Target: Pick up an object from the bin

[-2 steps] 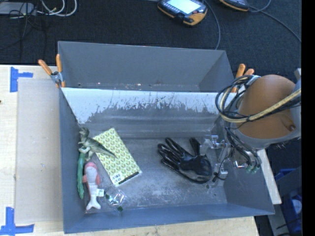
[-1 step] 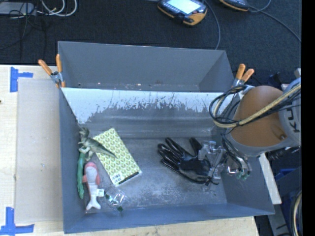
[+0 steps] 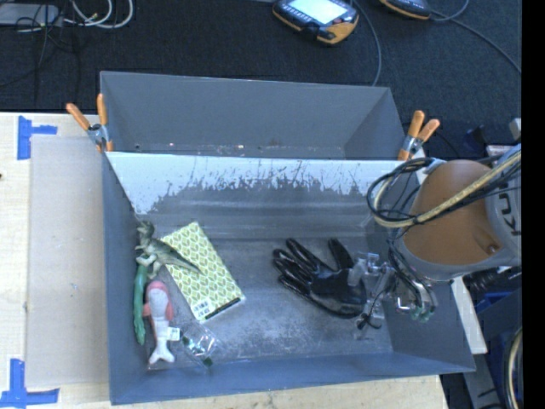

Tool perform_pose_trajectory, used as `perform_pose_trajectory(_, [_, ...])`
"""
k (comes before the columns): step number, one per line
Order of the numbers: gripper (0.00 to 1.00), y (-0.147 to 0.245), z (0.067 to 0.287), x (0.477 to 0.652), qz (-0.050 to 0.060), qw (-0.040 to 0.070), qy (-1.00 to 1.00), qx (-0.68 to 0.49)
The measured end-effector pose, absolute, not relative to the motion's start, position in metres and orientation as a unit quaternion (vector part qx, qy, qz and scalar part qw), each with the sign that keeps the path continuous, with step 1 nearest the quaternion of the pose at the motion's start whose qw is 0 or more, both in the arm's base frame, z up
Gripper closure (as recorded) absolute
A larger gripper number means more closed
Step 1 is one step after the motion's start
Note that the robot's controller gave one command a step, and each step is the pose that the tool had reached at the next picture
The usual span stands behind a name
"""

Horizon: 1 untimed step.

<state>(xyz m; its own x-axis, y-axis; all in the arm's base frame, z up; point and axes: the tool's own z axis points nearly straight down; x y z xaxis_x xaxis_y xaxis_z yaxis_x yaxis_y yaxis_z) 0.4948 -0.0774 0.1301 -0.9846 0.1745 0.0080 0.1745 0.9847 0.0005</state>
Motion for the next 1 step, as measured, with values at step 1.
perform_pose_trajectory(1, [0.0,-0.0827,0.1482,0.489,-0.001,0.002,-0.996,-0.092])
